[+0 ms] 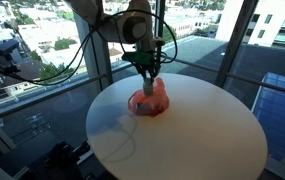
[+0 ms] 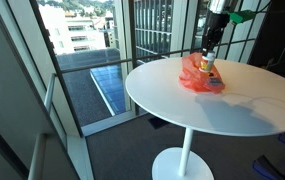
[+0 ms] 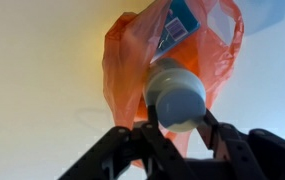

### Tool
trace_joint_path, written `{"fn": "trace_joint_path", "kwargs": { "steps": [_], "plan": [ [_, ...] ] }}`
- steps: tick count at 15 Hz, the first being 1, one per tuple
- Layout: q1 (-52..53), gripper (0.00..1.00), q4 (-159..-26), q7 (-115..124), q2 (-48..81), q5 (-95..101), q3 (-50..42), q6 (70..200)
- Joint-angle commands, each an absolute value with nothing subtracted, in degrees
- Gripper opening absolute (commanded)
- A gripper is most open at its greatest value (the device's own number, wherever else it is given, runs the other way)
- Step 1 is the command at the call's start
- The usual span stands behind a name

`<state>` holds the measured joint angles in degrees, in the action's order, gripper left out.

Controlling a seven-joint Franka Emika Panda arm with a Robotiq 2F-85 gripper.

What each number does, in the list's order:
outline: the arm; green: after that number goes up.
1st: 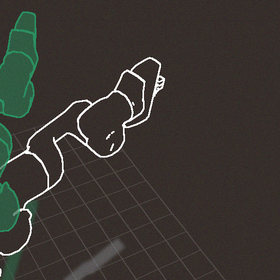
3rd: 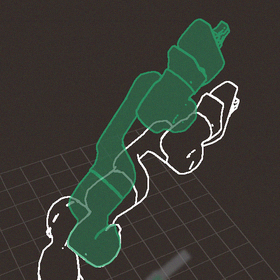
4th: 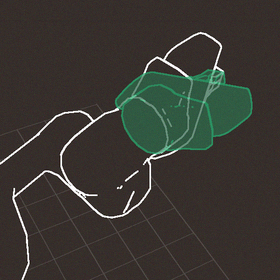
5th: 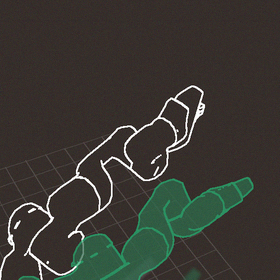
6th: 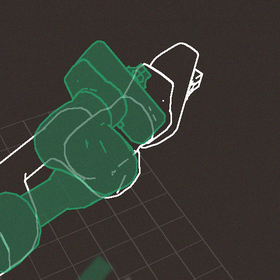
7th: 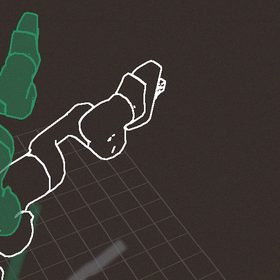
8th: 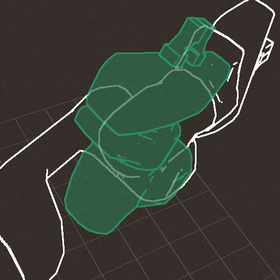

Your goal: Put the white bottle in the plastic bag, remove the blue container from the plastic bag and put it on the table

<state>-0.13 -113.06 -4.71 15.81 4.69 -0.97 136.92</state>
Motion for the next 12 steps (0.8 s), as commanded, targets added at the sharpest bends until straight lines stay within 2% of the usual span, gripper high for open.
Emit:
{"fn": "trace_joint_path", "kwargs": {
  "steps": [1, 8, 9, 10, 11, 12],
  "plan": [
    [-0.06, 0.18, -110.99, -4.72, 18.57, 4.02, -0.23, 137.01],
    [0.13, 0.18, -110.84, -4.94, 21.11, 3.59, 0.94, 136.53],
    [0.12, 0.29, -110.92, -4.94, 21.06, 3.54, 1.02, 136.35],
    [0.17, 0.68, -111.08, -4.82, 20.88, 3.68, 1.01, 136.23],
    [0.19, 0.69, -111.32, -4.73, 20.58, 3.77, 0.99, 135.99],
    [0.24, 0.76, -111.59, -4.47, 20.25, 3.93, 0.88, 135.73]
  ]
}}
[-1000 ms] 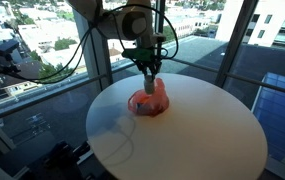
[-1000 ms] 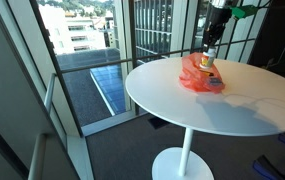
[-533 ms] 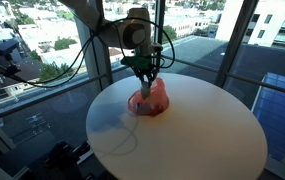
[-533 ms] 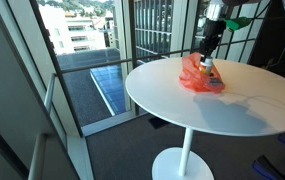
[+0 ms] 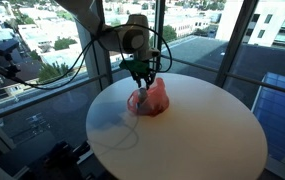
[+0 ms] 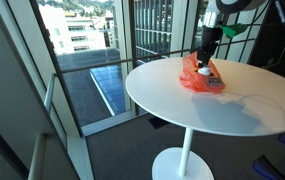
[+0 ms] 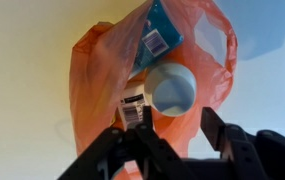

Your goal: Put the white bottle in the plastic bag, remove the blue container from the plastic bag and put it on the table

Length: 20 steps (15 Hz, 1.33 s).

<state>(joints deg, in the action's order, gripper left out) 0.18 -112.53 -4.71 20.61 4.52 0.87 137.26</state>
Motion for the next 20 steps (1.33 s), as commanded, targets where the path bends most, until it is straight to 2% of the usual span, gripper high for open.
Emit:
{"fn": "trace_joint_path", "kwargs": {
  "steps": [1, 3, 20],
  "plan": [
    [0.21, 0.83, -111.99, -4.32, 19.86, 3.99, 0.78, 135.66],
    [0.11, 0.99, -112.57, -4.09, 19.34, 3.95, 0.64, 135.80],
    [-2.10, 1.00, -114.20, -12.34, 20.33, -1.49, 2.17, 140.29]
  ]
}}
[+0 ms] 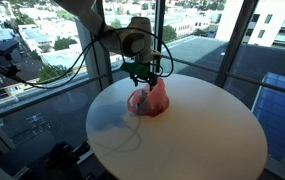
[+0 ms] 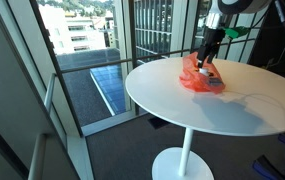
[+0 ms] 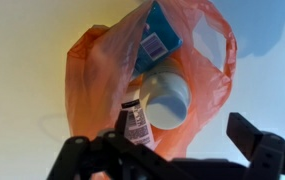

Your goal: Put the white bottle in the plastic bag, remove the blue container from the plastic bag and put it on the table

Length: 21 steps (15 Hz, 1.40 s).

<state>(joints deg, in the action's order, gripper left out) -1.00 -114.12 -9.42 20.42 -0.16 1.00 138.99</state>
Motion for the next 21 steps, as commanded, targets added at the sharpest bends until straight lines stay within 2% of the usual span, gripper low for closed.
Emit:
{"fn": "trace_joint_path", "kwargs": {
  "steps": [1, 21],
  "plan": [
    [-2.10, 1.00, -114.05, -12.66, 20.50, -1.58, 2.23, 140.60],
    [-6.68, 1.00, -113.92, -13.64, 22.80, -1.38, 0.88, 144.08]
  ]
}}
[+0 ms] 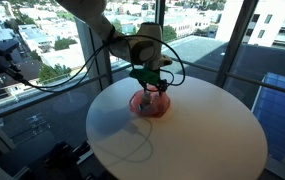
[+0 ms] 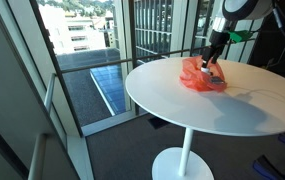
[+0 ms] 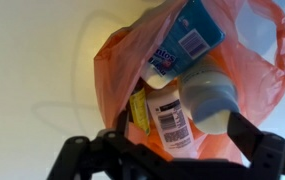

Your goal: Put the white bottle in the plastic bag, remove the blue container from the plastic bag and put it on the table

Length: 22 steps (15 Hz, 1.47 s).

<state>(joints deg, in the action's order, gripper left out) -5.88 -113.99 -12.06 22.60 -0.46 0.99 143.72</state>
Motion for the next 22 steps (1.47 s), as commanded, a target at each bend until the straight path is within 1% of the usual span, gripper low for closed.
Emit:
{"fn": "trace_joint_path", "kwargs": {
  "steps": [1, 13, 22],
  "plan": [
    [-6.86, 1.00, -113.96, -13.78, 22.82, -1.49, 0.92, 144.10],
    [-7.36, 1.00, -116.66, -20.24, 21.70, -4.96, 4.25, 143.74],
    [-7.21, 1.00, -119.45, -22.87, 17.88, -6.90, 5.15, 144.91]
  ]
}}
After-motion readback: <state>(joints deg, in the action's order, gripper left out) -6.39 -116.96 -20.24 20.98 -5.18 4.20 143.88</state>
